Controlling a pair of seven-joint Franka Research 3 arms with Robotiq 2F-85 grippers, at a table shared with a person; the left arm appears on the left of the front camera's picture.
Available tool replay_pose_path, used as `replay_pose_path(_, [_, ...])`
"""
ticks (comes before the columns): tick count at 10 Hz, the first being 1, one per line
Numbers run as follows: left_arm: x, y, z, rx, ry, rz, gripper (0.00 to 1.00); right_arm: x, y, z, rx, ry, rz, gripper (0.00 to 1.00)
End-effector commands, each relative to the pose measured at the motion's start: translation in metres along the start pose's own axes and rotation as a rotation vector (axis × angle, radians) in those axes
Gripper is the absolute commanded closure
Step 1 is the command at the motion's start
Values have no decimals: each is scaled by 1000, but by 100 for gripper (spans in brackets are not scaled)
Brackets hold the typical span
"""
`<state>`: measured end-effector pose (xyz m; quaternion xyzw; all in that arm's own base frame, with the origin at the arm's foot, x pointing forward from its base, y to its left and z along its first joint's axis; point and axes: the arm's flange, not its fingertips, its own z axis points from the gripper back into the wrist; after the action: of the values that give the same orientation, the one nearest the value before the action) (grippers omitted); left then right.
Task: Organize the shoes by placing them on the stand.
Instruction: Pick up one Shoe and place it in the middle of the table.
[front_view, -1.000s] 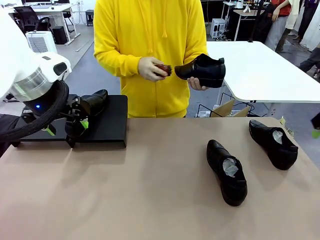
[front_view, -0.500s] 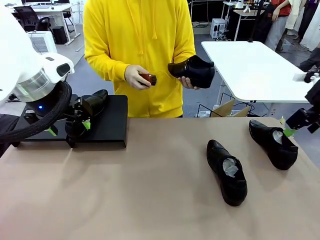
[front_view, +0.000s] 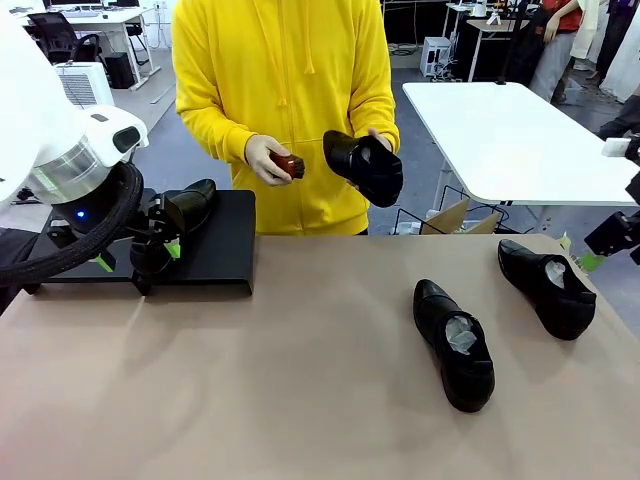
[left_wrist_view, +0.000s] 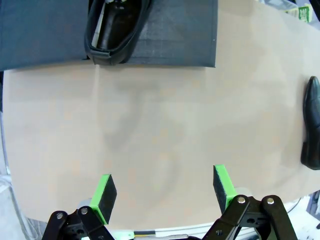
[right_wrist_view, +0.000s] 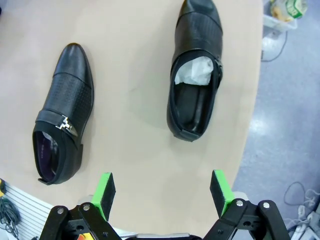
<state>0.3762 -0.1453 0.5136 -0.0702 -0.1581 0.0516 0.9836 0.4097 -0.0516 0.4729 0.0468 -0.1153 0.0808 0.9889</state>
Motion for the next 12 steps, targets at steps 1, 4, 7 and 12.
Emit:
replay_pose_path(1, [0,1,0,-16,8,7,0,23,-2,-20,45,-3,56,0])
replay_pose_path(4, [0,1,0,-16,8,7,0,50,6,-34,57,8,111,0])
replay_pose_path(7, [0,1,0,-16,8,7,0,61,4,-54,47,55,108,0])
replay_pose_path(12, [0,1,0,-16,8,7,0,47,-9,-56,55,88,92,0])
